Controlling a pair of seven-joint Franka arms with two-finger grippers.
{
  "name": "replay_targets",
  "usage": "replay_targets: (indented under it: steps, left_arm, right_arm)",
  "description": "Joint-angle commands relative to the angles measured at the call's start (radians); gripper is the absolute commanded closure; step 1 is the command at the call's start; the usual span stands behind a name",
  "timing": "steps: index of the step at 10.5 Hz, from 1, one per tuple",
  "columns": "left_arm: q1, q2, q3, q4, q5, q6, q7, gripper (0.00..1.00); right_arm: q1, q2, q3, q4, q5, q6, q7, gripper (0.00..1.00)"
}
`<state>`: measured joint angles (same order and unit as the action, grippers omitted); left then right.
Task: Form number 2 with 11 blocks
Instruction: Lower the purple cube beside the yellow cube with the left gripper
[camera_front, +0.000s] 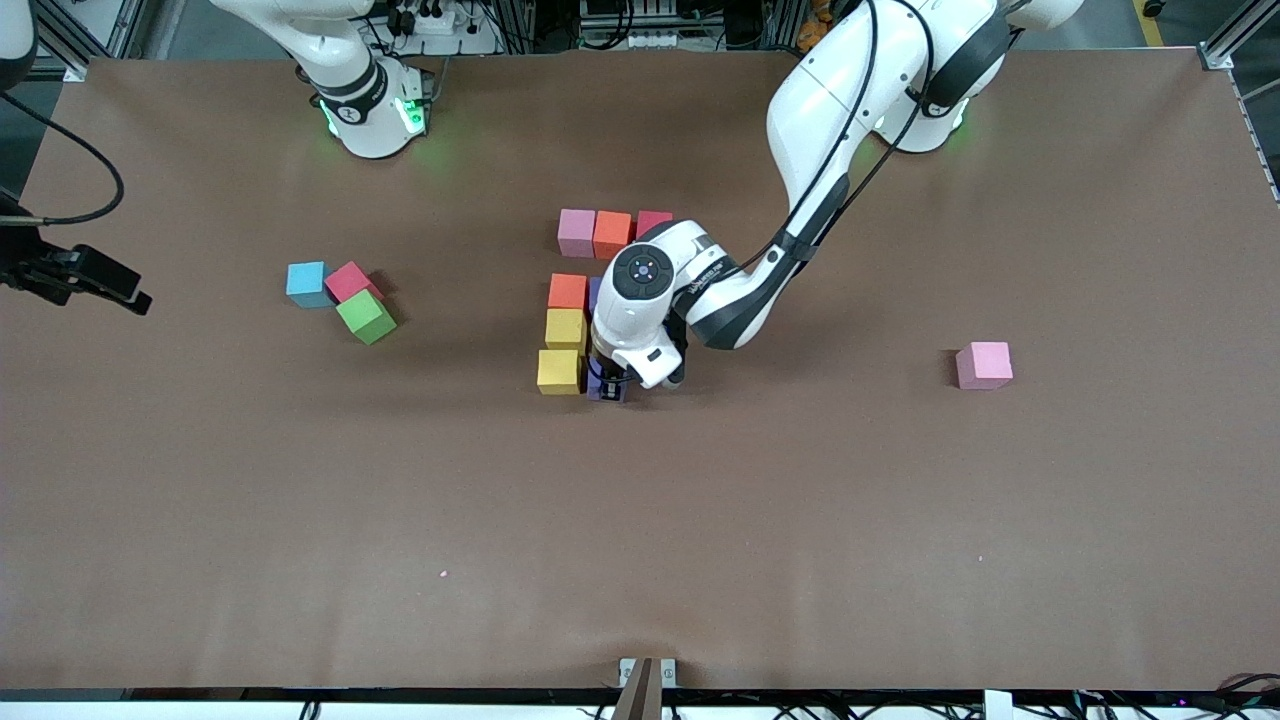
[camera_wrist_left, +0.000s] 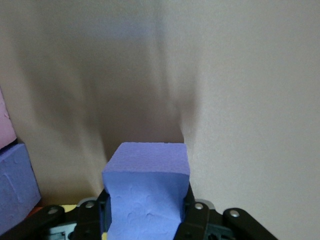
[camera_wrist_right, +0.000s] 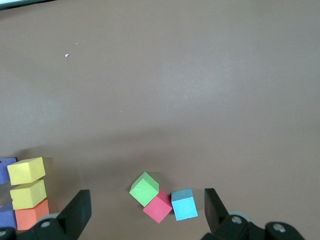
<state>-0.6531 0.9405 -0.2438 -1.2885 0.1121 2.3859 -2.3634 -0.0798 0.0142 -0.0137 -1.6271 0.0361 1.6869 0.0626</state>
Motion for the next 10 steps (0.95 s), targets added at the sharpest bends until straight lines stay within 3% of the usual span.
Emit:
replay_targets:
  steps: [1,5,6,8,10]
  left_arm:
    - [-0.025,0.027,0.014,0.026,-0.023,0.015,-0.016,0.73]
    - [-0.032,0.029,0.014,0.026,-0.023,0.018,-0.031,0.68]
    - [-0.033,0.029,0.014,0.026,-0.023,0.018,-0.030,0.58]
    - [-0.034,0.029,0.014,0.026,-0.022,0.018,-0.024,0.00]
    - [-0.034,0.018,0.014,0.025,-0.020,0.018,-0.020,0.00]
  right_arm:
    - [-0.021,0.020,0.008,0.027,-0.002,-0.010,-0.023,0.00]
    - [-0.009,0.038,0.011,0.038,0.013,-0.001,-0.018,0.00]
    - [0.000,0.038,0.014,0.039,0.013,0.000,-0.018,0.00]
    - [0.006,0.039,0.014,0.038,0.013,-0.001,-0.015,0.00]
    - [0.006,0.073,0.015,0.061,0.004,-0.003,-0.024,0.00]
